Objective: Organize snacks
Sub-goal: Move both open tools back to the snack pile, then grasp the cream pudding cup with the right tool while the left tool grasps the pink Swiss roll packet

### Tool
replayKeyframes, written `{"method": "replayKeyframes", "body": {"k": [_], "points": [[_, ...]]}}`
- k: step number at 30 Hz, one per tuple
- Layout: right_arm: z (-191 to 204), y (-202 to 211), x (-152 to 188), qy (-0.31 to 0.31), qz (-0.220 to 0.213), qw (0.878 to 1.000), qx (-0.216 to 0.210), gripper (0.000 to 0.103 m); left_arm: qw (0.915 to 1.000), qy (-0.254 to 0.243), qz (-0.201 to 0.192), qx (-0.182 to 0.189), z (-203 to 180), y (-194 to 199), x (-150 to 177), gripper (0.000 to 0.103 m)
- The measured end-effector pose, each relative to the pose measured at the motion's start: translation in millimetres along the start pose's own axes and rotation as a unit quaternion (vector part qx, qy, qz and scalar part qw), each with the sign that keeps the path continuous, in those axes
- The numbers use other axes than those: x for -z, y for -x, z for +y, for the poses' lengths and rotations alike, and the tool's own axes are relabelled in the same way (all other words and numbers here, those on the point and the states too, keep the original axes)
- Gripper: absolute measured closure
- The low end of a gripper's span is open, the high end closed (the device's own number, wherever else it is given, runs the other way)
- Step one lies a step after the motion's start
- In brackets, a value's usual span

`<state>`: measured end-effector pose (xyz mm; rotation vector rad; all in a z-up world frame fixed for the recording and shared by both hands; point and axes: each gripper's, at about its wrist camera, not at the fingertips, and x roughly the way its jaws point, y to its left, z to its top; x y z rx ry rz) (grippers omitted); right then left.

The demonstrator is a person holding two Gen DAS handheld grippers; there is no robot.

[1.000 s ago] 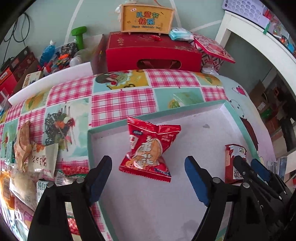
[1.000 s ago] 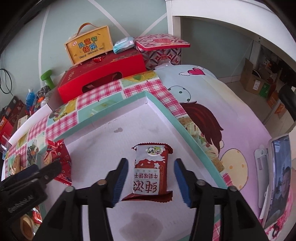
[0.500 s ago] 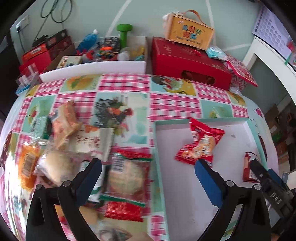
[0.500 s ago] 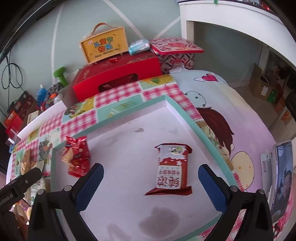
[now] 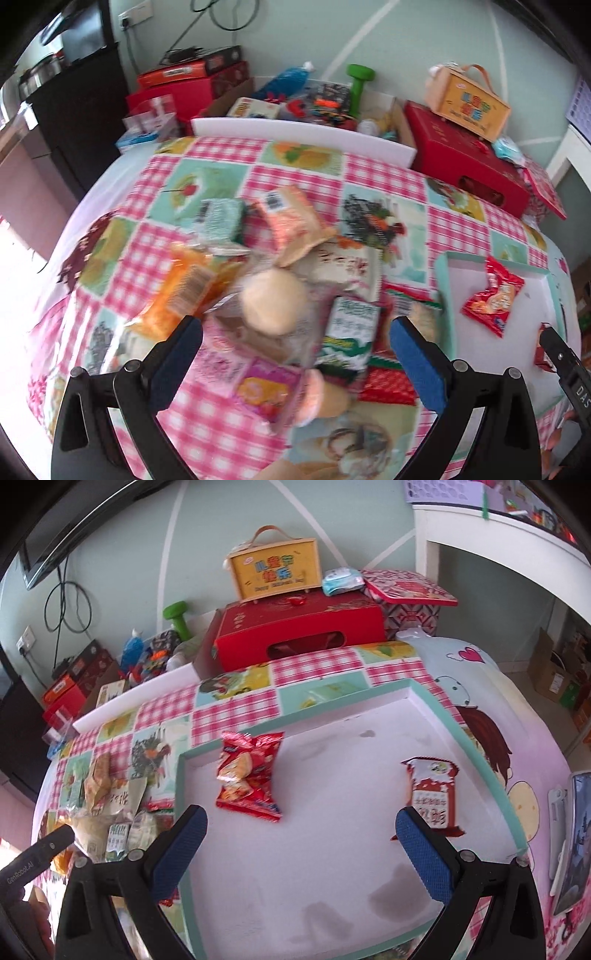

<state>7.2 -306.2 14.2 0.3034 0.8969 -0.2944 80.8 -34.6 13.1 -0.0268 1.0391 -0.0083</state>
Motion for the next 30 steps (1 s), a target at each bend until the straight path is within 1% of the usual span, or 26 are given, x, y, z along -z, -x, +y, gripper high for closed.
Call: {"method": "replayKeyframes", "body": {"k": [3,5,9,11,13,17,19,21,24,25,27,29,30], "points": [[22,0,5,0.024,0.005,1.0,-0.015,0.0,0.9997,0.018,-0.001,-0.019,22,1,4,0.002],[40,3,9,0.042,0.005,0.999,-0.027,0.0,0.9992,0.032,0.0,-0.025,37,1,7,0.002],[76,7,20,0.076,0.009,0.996,-0.049,0.0,0.9978,0.064,0.008,-0.016,64,0,13,0.002],[94,8,27,0.095,0.013,0.993,-0.064,0.0,0.997,0.076,0.005,-0.01,76,2,16,0.002],[112,7,34,0.114,0.019,0.99,-0.079,0.0,0.996,0.088,0.012,-0.009,87,1,20,0.002],[139,-2,51,0.134,0.046,0.984,-0.11,0.0,0.9934,0.11,0.031,-0.008,102,-5,24,0.002],[151,-7,59,0.147,0.058,0.981,-0.116,0.005,0.992,0.119,0.042,-0.006,105,-9,26,0.002],[162,-13,66,0.159,0.066,0.978,-0.116,0.009,0.9908,0.125,0.051,0.005,106,-13,28,0.002],[172,-23,76,0.169,0.08,0.975,-0.123,0.012,0.9886,0.134,0.068,0.014,103,-22,29,0.002],[174,-26,79,0.171,0.084,0.974,-0.126,0.016,0.9879,0.136,0.073,0.016,102,-26,30,0.002],[178,-30,83,0.176,0.088,0.972,-0.126,0.02,0.986,0.141,0.085,0.022,99,-33,31,0.002],[180,-34,87,0.18,0.092,0.971,-0.127,0.022,0.9832,0.151,0.096,0.035,99,-40,32,0.002],[181,-35,88,0.181,0.095,0.97,-0.129,0.028,0.9815,0.156,0.101,0.044,98,-43,32,0.002]]}}
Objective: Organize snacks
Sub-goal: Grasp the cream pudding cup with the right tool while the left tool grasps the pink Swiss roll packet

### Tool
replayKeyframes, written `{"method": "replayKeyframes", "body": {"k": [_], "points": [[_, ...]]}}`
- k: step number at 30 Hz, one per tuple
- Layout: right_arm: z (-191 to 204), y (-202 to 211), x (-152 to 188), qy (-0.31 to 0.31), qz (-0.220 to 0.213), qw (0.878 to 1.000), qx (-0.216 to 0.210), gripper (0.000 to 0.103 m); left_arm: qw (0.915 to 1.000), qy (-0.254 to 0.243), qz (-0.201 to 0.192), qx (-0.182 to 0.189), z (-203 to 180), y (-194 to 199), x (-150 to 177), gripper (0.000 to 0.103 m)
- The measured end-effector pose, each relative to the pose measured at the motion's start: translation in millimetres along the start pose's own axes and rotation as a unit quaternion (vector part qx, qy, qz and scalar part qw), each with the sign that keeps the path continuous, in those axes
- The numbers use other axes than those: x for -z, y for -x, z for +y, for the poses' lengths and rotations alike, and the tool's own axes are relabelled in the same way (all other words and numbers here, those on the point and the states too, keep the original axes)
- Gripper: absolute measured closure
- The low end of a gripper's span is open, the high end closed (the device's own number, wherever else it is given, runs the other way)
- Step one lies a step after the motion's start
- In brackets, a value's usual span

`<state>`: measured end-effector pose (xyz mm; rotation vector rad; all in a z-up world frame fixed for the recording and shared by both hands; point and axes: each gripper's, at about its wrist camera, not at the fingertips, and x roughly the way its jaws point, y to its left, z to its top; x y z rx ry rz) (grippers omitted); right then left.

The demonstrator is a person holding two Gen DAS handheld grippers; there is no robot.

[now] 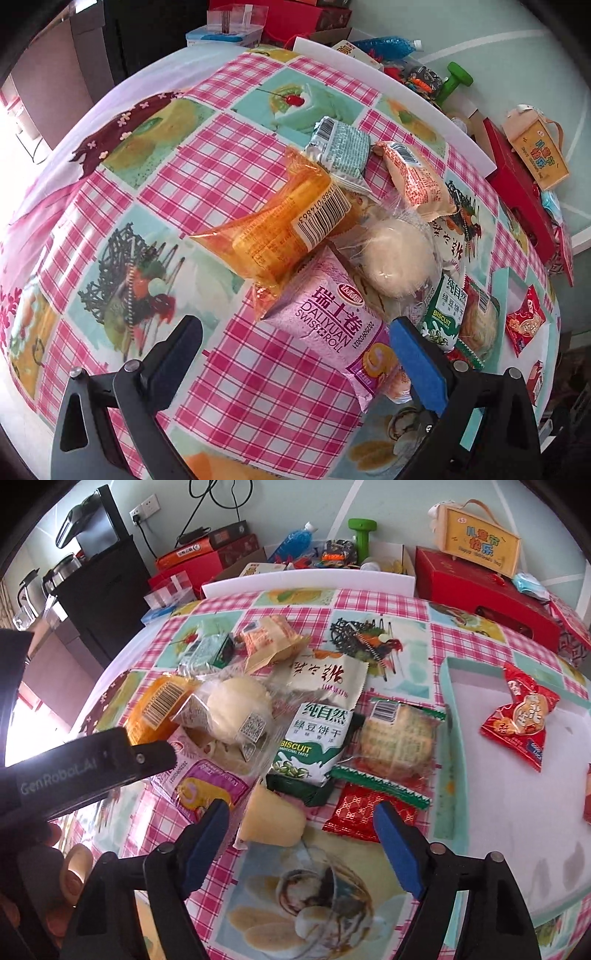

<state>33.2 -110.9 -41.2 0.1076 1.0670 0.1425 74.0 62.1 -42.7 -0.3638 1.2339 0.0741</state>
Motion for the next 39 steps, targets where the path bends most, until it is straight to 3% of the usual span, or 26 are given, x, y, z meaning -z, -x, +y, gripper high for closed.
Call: {"method": "replayKeyframes", "body": {"k": [7,18,20,25,31,39], "points": [[7,-15,4,0.008,0.018,1.0,-0.009,0.047,0.9996,-0.004,0.021,0.019,-16,-13,0,0.002],[3,-16,4,0.002,0.017,1.0,-0.012,0.049,0.9985,-0.033,0.042,-0.014,-43,-42,-1,0.004],[1,-15,4,-0.002,0.018,1.0,-0.013,0.049,0.9988,-0.028,0.039,-0.008,-39,-39,1,0.01],[-4,-15,3,-0.01,0.019,1.0,-0.02,0.049,0.9994,-0.021,0.028,-0.001,-31,-33,4,0.049],[-4,-17,3,-0.012,0.019,0.999,-0.025,0.062,0.9993,-0.028,0.025,0.003,-33,-33,6,0.055],[-4,-13,2,-0.013,0.015,0.999,-0.03,0.063,0.999,-0.029,0.027,0.023,-30,-24,9,0.057]]}}
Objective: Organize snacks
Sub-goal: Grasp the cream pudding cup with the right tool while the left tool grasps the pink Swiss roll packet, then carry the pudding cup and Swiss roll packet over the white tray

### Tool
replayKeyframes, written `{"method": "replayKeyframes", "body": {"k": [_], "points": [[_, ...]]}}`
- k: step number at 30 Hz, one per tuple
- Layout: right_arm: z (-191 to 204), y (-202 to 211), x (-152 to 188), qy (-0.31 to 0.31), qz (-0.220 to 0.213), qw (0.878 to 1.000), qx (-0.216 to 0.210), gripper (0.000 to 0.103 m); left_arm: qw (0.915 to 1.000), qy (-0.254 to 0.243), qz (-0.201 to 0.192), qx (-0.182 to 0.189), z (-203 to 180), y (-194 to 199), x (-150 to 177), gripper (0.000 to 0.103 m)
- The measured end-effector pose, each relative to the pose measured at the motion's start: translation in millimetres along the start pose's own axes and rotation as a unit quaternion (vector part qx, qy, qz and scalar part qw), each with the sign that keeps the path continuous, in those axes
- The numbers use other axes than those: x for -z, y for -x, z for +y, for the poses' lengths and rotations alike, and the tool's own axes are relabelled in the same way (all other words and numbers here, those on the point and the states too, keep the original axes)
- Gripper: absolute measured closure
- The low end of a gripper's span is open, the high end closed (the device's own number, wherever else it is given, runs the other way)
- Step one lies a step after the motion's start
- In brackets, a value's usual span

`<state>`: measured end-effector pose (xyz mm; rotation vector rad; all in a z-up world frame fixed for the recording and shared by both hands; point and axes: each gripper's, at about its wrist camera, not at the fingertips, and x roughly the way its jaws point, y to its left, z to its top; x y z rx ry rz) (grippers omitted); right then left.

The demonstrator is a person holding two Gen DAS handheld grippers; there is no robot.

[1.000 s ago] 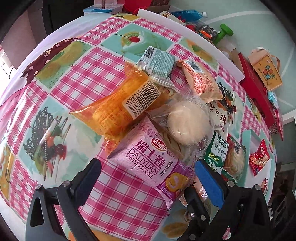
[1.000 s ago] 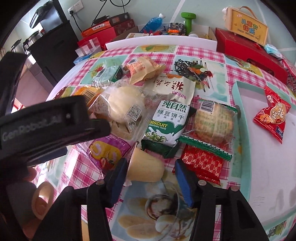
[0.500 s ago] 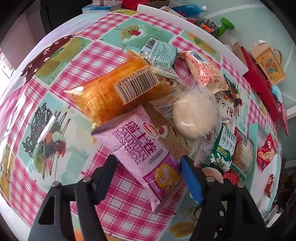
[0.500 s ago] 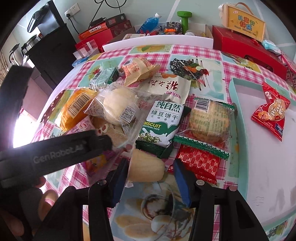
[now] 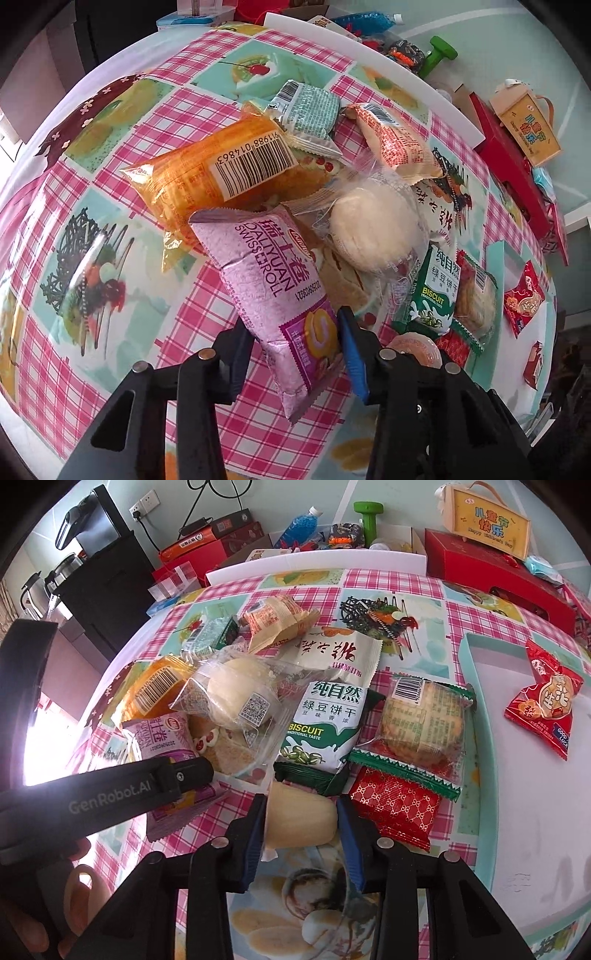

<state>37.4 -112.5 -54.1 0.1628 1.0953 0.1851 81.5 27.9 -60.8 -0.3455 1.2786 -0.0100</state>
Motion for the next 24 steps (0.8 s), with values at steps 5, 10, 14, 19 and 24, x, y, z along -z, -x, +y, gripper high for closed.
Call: {"method": "replayKeyframes", "body": {"k": [5,10,14,19,24], "points": [[-3,11,-1,-0.008,-0.007,1.0,-0.007,0.063,0.9998,0.002,-0.004,0.019,-3,11,4,0.057],[-8,26,-2,-0.016,-0.021,1.0,-0.011,0.063,0.9993,0.001,-0.022,0.032,-2,28,5,0.058],[-12,40,-3,-0.025,-0.035,0.999,-0.013,0.063,0.9982,0.002,-0.036,0.048,-1,42,4,0.058],[-21,51,-4,-0.041,-0.042,0.998,-0.009,0.063,0.9965,-0.003,-0.055,0.062,-4,57,5,0.058],[-32,54,-3,-0.054,-0.042,0.998,-0.001,0.063,0.996,-0.007,-0.063,0.063,-7,64,8,0.058]]}}
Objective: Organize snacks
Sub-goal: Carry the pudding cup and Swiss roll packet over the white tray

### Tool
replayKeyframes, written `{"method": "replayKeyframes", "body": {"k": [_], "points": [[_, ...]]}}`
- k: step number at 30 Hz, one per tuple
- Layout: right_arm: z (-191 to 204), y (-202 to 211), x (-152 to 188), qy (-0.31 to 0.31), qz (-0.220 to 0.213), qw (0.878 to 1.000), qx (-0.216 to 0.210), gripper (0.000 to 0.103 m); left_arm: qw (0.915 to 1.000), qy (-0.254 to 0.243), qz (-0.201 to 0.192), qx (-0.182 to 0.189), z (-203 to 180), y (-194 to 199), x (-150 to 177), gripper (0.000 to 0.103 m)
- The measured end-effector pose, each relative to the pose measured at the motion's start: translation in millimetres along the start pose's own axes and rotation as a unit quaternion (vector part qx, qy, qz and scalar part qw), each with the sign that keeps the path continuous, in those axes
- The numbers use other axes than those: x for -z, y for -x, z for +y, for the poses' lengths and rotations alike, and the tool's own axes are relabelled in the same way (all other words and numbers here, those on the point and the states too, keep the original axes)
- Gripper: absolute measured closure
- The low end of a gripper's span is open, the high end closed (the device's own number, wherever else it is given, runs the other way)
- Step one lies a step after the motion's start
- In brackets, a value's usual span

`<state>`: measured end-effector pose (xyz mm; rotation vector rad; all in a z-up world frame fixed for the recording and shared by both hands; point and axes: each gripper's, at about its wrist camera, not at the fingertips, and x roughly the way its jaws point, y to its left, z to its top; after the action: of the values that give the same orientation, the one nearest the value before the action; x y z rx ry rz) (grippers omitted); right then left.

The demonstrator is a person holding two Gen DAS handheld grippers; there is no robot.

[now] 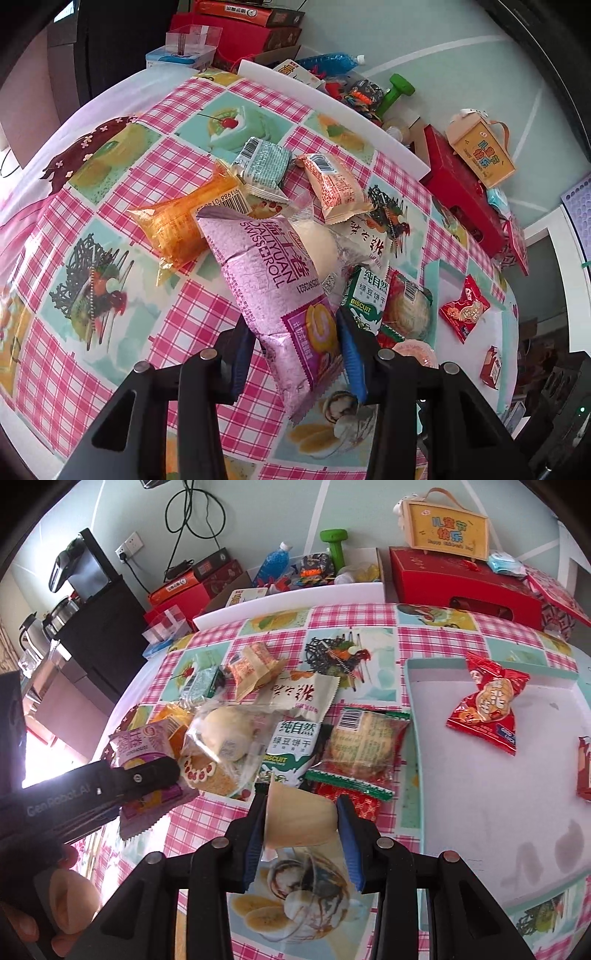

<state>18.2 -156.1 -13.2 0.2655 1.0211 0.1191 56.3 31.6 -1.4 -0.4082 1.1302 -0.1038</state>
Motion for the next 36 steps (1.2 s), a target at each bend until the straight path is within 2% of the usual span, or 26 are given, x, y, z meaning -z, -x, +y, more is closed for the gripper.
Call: {"method": "replayKeyframes", "body": {"k": [7,11,15,20,26,31,36], "points": [[-21,5,-3,-0.021,-0.008,1.0,0.01,0.063,0.9988,-0.047,-0.008,0.012,-30,-2,7,0.058],[-52,22,-9,-0.055,-0.032,0.997,0.048,0.063,0.9959,-0.088,-0.007,0.022,-55,-5,15,0.058],[-99,41,-8,-0.114,-0.048,0.988,0.093,0.063,0.9905,-0.133,-0.001,0.037,-83,-11,28,0.058],[-158,64,-1,-0.189,-0.059,0.967,0.157,0.063,0.979,-0.196,0.007,0.055,-122,-17,50,0.058],[-210,87,14,-0.254,-0.065,0.942,0.211,0.063,0.9591,-0.27,0.002,0.086,-167,-21,79,0.058],[-230,97,23,-0.278,-0.067,0.933,0.219,0.063,0.9428,-0.319,0.001,0.097,-193,-32,98,0.058],[-235,94,25,-0.285,-0.061,0.931,0.219,0.063,0.9348,-0.34,0.014,0.1,-206,-49,111,0.058]]}}
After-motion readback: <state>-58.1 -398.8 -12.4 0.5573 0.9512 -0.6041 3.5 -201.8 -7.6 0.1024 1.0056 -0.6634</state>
